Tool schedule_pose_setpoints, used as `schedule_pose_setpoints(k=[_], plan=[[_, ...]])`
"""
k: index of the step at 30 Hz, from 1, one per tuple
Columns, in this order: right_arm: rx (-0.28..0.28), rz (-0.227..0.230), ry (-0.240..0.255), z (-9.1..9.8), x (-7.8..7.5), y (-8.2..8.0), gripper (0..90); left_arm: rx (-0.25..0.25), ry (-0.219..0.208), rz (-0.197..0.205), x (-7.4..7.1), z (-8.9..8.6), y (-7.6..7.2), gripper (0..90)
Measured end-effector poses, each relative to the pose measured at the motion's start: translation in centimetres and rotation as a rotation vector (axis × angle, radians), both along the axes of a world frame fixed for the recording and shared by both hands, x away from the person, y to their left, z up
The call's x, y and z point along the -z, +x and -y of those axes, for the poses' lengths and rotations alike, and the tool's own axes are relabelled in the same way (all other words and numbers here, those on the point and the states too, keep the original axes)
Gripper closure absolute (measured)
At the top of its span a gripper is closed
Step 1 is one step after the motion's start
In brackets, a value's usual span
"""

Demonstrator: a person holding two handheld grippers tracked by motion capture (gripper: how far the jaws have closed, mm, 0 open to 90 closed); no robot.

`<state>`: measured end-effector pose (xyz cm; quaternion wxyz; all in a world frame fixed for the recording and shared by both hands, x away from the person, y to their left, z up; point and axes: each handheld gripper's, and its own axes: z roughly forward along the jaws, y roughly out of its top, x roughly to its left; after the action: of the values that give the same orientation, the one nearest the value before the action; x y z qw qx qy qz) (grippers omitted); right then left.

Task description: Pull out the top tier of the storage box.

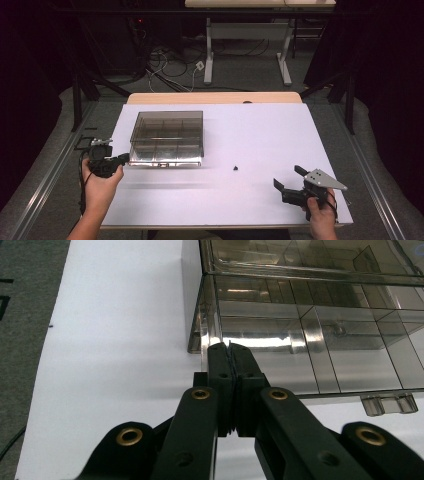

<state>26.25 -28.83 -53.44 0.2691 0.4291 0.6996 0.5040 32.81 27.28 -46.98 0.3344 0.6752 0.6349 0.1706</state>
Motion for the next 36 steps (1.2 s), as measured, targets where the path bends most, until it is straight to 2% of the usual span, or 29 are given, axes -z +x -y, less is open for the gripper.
schedule_pose_setpoints(k=[8, 9, 11, 13, 17, 20, 24, 28, 32, 36], plan=[[-0.001, -0.003, 0.0, 0.0, 0.0, 0.0, 8.8, -0.005, -0.003, 0.01, -0.1, -0.3, -0.2, 80.4], [0.0, -0.002, -0.001, 0.0, 0.0, 0.0, 8.7, -0.002, -0.003, 0.025, -0.1, -0.4, -0.3, 79.7], [0.0, 0.002, -0.002, 0.0, 0.0, 0.0, 8.8, 0.007, 0.002, 0.029, -0.3, -0.5, -0.3, 77.6], [-0.002, 0.0, -0.003, 0.0, 0.0, 0.0, 8.8, 0.004, 0.024, 0.05, -0.4, -0.5, -0.4, 74.1], [-0.003, 0.0, -0.006, 0.0, 0.0, 0.0, 8.8, 0.005, 0.015, 0.068, -0.6, -0.4, -0.5, 72.2], [0.001, -0.003, -0.004, 0.0, -0.1, 0.0, 8.8, 0.014, 0.003, 0.105, -0.8, -0.3, -0.6, 68.0], [-0.002, 0.002, -0.004, 0.0, 0.0, 0.0, 8.8, 0.033, 0.025, 0.137, -1.2, 0.3, -0.7, 62.6], [-0.006, 0.004, -0.006, 0.0, -0.1, 0.0, 8.8, 0.053, 0.057, 0.166, -1.6, 0.9, -0.8, 62.1], [0.0, 0.0, -0.006, 0.1, -0.1, 0.0, 8.8, 0.071, 0.014, 0.178, -1.6, 1.3, -0.7, 62.0], [0.0, -0.002, -0.001, 0.0, -0.1, -0.1, 8.8, 0.092, 0.024, 0.202, -1.7, 1.8, -0.7, 57.6]])
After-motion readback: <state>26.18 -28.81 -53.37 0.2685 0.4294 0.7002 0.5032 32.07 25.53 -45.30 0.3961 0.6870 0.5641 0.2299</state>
